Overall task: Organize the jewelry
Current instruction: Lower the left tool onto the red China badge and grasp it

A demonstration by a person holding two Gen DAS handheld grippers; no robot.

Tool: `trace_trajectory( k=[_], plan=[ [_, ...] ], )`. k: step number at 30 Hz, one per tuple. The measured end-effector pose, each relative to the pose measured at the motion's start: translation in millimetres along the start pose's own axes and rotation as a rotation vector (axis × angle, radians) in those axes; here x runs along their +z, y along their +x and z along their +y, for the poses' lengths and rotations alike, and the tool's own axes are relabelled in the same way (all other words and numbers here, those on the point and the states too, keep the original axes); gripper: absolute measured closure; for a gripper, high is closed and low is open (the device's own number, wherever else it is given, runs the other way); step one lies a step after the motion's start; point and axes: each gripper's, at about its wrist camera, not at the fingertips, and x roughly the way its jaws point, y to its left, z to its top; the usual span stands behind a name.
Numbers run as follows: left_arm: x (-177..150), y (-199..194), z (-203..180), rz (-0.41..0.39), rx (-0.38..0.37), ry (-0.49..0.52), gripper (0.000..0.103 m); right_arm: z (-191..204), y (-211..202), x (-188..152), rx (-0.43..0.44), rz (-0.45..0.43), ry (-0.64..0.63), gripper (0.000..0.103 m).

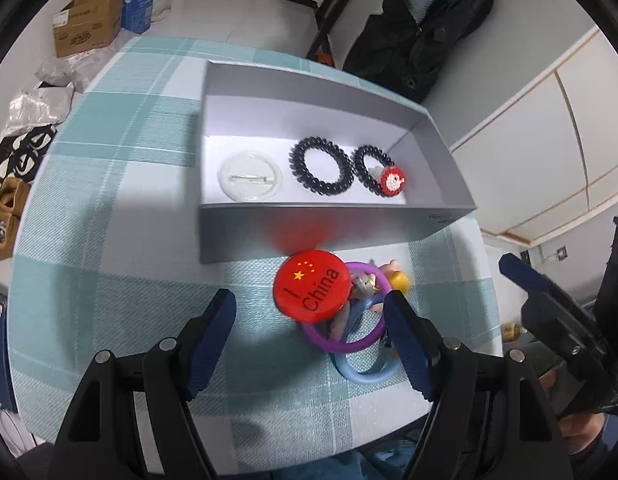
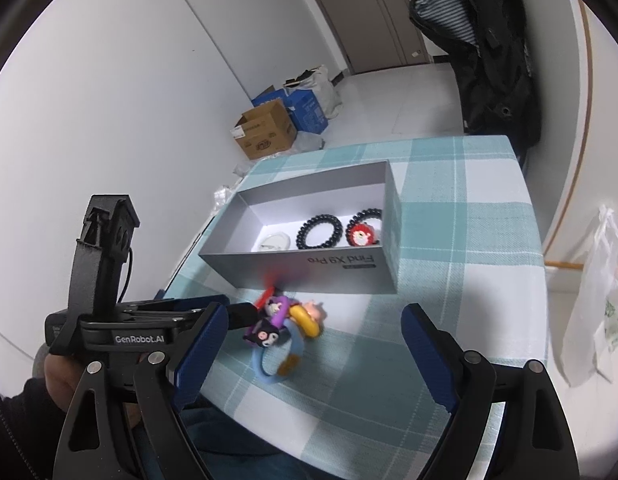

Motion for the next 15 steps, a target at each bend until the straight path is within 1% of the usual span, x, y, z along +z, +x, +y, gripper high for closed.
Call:
trace_trajectory(
  k=[3,7,8,9,10,11,13,14,15],
  plan=[
    [1.2,-0.5,-4.2,-0.003,0.015,0.029,0.031,-4.5,-0.4,-0.3,-0.002,0.006,0.014,0.014],
    [1.6,-0.2,1.1,-0.012,-0.010,0.001,0.031,-8.3,-2.0,0.3,0.005,0.003,0.024,0.014],
    [1.9,-0.8,2.2,-0.013,-0.012,-0.001,0.034,-8.1,-1.9,0.5,0.007,0.002,0.024,0.014],
    [1.9,-0.9,3.5,-0.014,-0.013,0.002,0.041,-8.3,-2.0,0.5,0.009,0.001,0.023,0.014],
    [0.4,-1.6,4.2,-0.016,-0.010,0.009,0.042,-8.3,-2.0,0.3,0.011,0.001,0.022,0.014],
    [-0.5,-1.8,4.5,-0.016,-0.013,0.014,0.047,-8.1,-2.0,-0.1,0.012,0.002,0.022,0.014],
    [-2.1,-1.9,6.4,-0.021,-0.014,0.025,0.053,-8.3,-1.4,-0.3,0.016,0.007,0.023,0.014],
    [-2.6,-1.2,5.4,-0.024,0.005,0.040,0.064,-8.2,-1.3,-0.4,0.016,0.007,0.022,0.014],
    [-1.5,1.6,2.9,-0.025,0.016,0.050,0.067,-8.0,-1.0,-0.3,0.015,0.008,0.021,0.014]
  ],
)
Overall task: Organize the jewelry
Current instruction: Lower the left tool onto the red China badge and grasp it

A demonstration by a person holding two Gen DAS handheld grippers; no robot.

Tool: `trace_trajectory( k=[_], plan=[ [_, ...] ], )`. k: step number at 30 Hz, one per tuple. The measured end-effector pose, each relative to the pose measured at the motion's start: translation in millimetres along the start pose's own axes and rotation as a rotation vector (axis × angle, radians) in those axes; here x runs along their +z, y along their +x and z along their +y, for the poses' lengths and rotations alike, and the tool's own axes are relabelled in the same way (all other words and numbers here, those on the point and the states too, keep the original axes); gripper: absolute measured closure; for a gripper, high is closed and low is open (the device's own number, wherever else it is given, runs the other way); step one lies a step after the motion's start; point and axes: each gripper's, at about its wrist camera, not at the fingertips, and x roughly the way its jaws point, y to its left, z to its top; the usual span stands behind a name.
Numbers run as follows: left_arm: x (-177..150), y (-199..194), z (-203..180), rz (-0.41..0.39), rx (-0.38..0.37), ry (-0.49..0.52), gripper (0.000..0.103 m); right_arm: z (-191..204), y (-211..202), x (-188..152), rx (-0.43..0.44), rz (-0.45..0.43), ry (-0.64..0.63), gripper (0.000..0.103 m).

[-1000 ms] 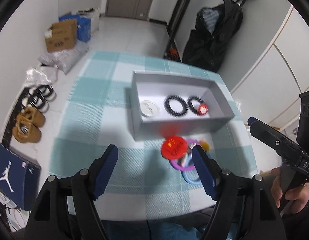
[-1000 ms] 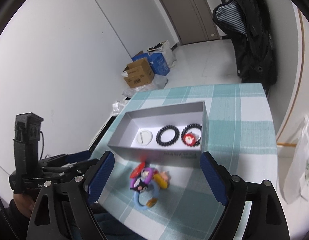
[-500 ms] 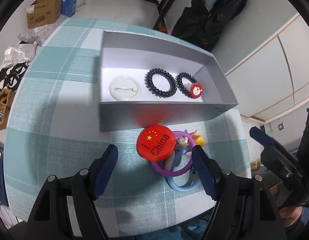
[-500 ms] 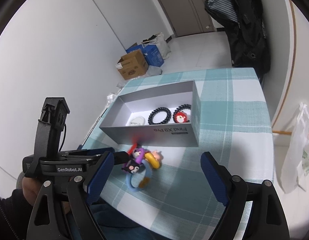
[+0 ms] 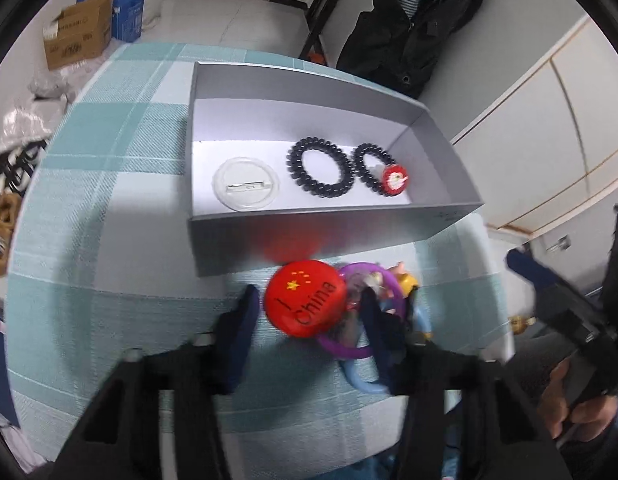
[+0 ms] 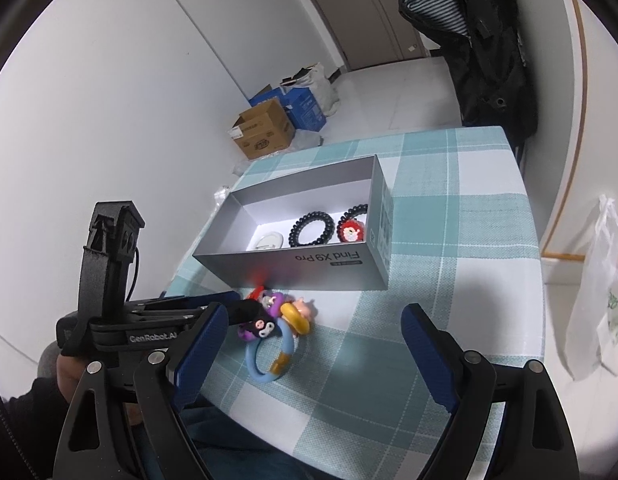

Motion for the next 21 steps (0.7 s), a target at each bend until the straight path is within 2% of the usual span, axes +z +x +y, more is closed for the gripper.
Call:
trace_trajectory(
  k=[5,8,15,21],
  plan=[
    [-1.8,-2.9,3.0,0.001,-0.005,0.005,0.069,0.0,2.0,1.1,-0.001,0.004,0.002,0.014],
    [-0.6,-11.2,-2.9,-0.026,-0.022,0.030,0.088,1.1,1.5,0.3,-0.002,0.003,-0.001,0.014],
    [-3.1,-12.8,0.6,-0.021,-0.045,0.009,0.089,6.0,7.6,-2.6,0.007,0.022,-0.010,0.014],
    [-6.3,-18.9,9.0,-0.010,-0.012,-0.023,0.090,14.7,13.2,-2.5,0.021,0.030,-0.028,0.014]
  ],
)
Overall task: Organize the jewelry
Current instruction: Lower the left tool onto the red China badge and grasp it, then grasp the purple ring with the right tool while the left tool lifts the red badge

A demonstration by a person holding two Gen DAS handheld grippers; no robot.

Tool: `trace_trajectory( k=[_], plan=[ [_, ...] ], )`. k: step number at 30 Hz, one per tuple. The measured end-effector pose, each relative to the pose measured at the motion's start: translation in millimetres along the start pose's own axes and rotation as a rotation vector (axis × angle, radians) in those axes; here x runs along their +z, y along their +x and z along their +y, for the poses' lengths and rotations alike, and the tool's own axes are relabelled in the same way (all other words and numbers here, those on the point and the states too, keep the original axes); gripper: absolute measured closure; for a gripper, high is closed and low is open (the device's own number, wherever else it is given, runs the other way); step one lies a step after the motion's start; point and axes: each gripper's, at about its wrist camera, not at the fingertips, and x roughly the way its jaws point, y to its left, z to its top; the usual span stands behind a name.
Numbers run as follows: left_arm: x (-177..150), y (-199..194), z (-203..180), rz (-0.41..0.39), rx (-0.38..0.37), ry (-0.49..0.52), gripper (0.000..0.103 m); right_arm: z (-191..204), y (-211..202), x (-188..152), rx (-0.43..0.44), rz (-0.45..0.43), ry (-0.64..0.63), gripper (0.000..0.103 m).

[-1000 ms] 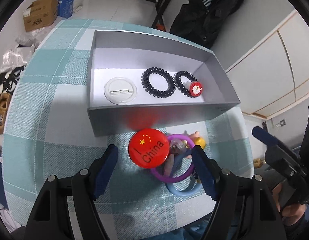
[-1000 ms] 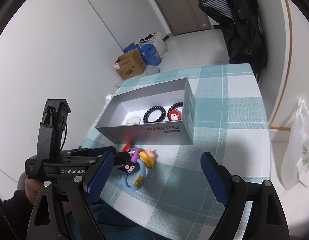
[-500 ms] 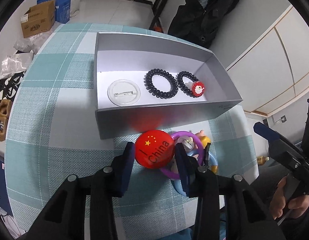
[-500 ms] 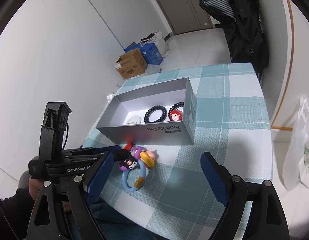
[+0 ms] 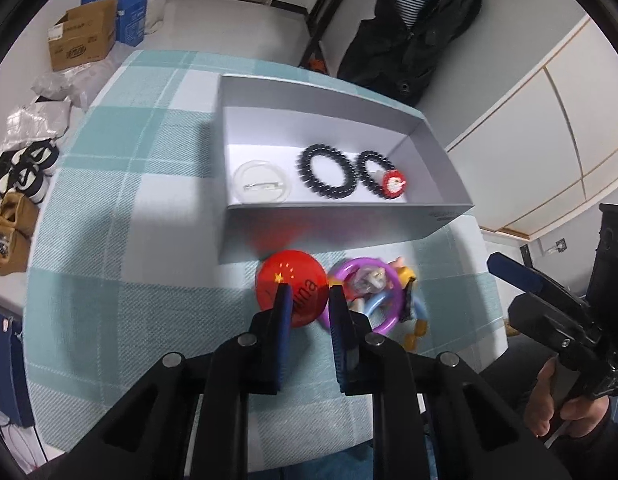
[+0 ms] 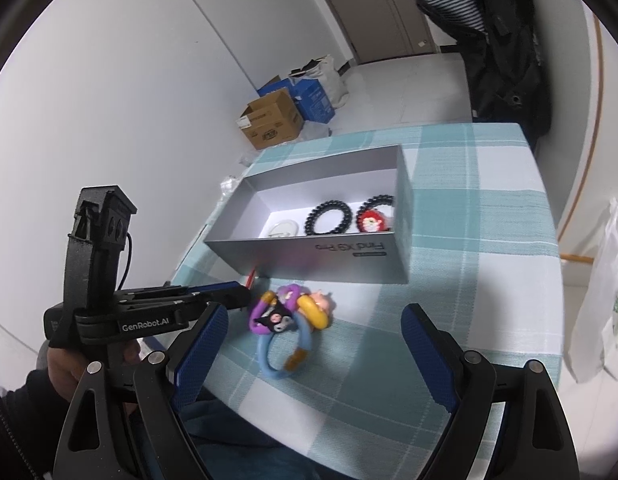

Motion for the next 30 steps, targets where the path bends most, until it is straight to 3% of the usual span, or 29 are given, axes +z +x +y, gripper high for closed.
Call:
trace_trajectory(
  k=[3,10,14,16,20,23,30],
  plan=[
    [-1.8,4.6,4.2,0.029,0.095,-0.001,0.090,7.1,4.5,-0.2,0.013,0.010,-0.016,0.014],
    [-4.5,-2.5,18.5,0.020,0.130,-0.058,0.091,21.5,30.0,-2.9,0.041,0.087,-0.032,0.017],
    [-2.5,-6.7,21.2,0.001,0.145,-0.075,0.090,27.4,43.3,-3.2,0.044,0.121,-0.038,0.041],
    [-0.3,-5.7,20.0,-0.001,0.163,-0.073,0.088,30.7,49.7,-3.4,0.038,0.135,-0.046,0.046],
    [-0.6,-2.4,18.4,-0.007,0.218,-0.043,0.054,36.4,56.8,-2.0,-0.012,0.135,-0.081,0.057],
    [0.3,-1.2,18.3,-0.009,0.232,-0.021,0.052,37.3,63.6,-1.0,-0.033,0.148,-0.090,0.077],
    [1.3,6.8,12.3,0.007,0.274,0.036,0.052,36.8,58.3,-1.5,-0.041,0.119,-0.109,0.078]
  ],
)
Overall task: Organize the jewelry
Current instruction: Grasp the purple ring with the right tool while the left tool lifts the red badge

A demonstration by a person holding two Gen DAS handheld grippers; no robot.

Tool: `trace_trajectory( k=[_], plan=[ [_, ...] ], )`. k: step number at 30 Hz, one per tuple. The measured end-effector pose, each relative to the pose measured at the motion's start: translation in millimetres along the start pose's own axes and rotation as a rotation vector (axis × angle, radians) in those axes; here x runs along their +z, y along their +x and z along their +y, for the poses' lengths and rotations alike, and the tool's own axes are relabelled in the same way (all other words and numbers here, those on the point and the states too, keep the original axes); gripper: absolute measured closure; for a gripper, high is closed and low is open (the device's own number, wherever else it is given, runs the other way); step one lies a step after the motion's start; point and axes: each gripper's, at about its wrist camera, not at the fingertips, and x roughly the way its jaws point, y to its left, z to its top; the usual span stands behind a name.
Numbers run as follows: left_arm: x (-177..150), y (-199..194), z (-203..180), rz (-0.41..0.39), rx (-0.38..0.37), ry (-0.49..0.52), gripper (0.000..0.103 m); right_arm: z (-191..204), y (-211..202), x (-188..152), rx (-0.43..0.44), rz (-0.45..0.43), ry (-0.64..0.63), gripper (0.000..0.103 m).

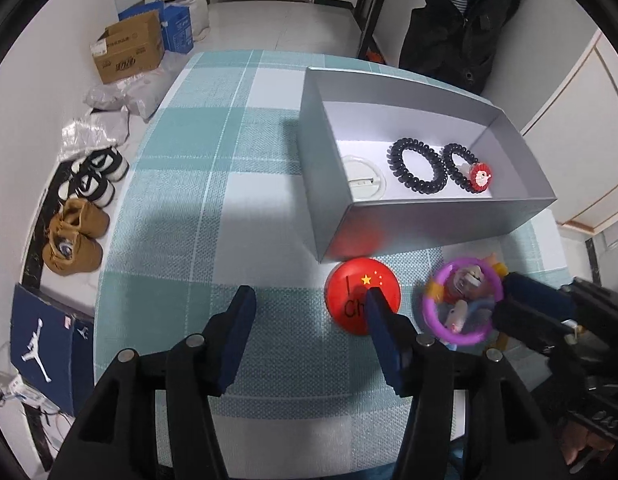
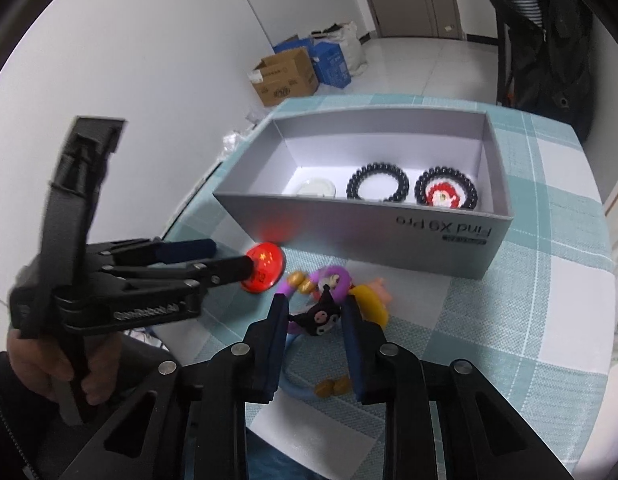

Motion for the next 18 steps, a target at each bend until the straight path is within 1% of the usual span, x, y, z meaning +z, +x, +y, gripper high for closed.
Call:
trace_trajectory(
  k=[1,2,3,6,10,13,15,18],
  plan=[
    [0.0,-0.1,-1.3,0.000,0.005,0.006,0.052,-1.4,-3.8,0.4,0.007,-0.010,0.004,0.079],
    [-0.3,-0.4,-2.3,-0.002,0.008,0.012,0.052,-2.1,-6.6,0.2,0.012,-0.016,0.010,0.092],
    [-0.7,-0.4,-3.1,-0.005,0.006,0.020,0.052,-4.3,-9.5,1.0,0.016,-0.023,0.021,0.100],
    [-1.6,-0.8,-5.9,-0.012,0.005,0.032,0.052,-14.5,-16.5,2.8,0.046,-0.037,0.065,0.099],
    [-0.3,0.1,-8.6,-0.021,0.001,0.045,0.052,-18.4,-17.7,1.7,0.052,-0.036,0.074,0.100],
    [0.1,0.6,-13.7,-0.024,-0.010,0.062,0.052,-18.3,-22.5,2.7,0.058,-0.054,0.076,0.100],
    [-0.8,0.8,-19.1,-0.028,-0.004,0.089,0.052,-20.5,-28.9,4.4,0.062,-0.076,0.083,0.100],
    [-5.5,2.2,-29.1,-0.036,0.039,0.162,0.052,-24.1,-35.6,7.0,0.070,-0.098,0.100,0.100]
  ],
)
